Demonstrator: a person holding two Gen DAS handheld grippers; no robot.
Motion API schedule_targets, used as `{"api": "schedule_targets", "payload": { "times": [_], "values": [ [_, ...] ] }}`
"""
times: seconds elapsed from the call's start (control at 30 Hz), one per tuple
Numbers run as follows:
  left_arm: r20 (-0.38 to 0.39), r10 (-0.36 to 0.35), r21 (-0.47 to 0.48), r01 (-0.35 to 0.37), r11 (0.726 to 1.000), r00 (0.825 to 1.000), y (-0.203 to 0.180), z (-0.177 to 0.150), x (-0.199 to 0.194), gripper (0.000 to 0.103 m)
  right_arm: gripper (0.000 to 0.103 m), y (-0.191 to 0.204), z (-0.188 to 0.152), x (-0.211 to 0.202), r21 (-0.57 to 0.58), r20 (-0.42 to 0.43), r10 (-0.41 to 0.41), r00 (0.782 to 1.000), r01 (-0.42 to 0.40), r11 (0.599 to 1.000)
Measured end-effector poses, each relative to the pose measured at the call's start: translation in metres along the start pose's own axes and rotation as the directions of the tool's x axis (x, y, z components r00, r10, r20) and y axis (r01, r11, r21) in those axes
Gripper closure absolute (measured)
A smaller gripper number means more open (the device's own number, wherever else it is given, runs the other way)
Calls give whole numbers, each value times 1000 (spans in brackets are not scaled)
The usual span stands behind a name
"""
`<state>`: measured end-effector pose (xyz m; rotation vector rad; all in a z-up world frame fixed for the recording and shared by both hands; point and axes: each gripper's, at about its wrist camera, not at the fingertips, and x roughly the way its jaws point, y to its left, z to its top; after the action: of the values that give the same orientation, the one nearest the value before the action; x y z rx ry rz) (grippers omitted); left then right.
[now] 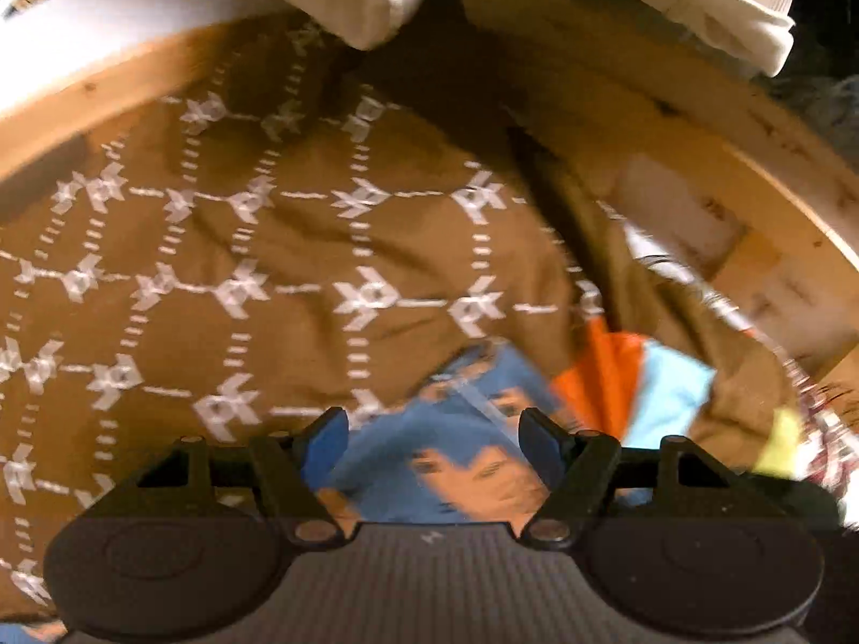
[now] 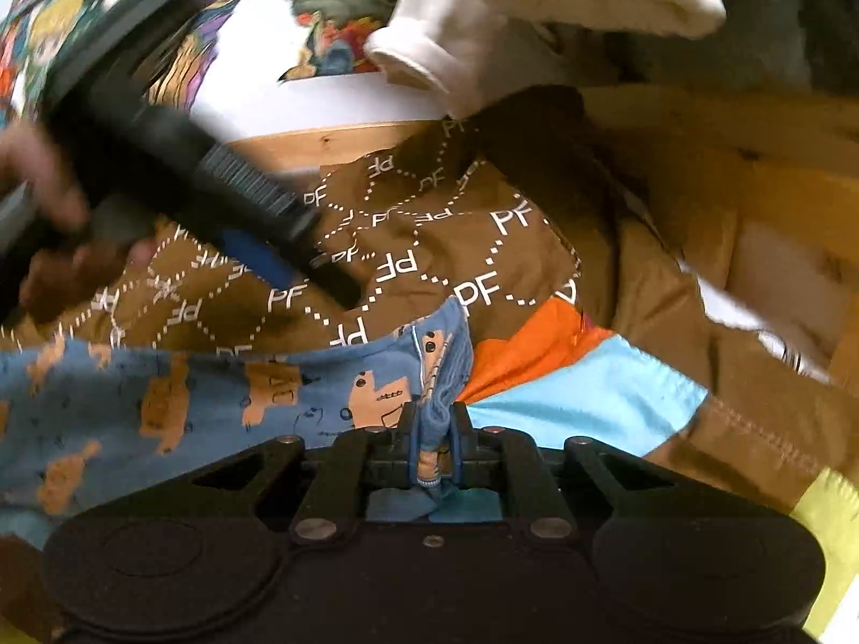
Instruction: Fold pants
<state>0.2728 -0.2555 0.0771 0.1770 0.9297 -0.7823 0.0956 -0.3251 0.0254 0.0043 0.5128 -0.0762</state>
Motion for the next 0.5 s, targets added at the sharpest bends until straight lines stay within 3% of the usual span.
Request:
{"api": "schedule_targets", "payload": {
  "times": [0.27,0.33,0.4,0.5],
  "values": [
    [-103,-71,-136,57,989,992,-23,16,40,36,87,2,-5,5,-29,-37,2,999,-3,1000],
    [-132,-53,-155,32,987,990,-23,19,54,46,86,3,-5,5,-35,-39,5,999,-6,999],
    [-165,-25,-164,-3,986,986,-24,17,63,67,87,3,-5,5,-38,-42,5,999,-6,999],
    [-152,-50,-194,20,981,987,-21,13,65,82,86,3,-4,6,-36,-53,9,999,-10,999]
  ]
}}
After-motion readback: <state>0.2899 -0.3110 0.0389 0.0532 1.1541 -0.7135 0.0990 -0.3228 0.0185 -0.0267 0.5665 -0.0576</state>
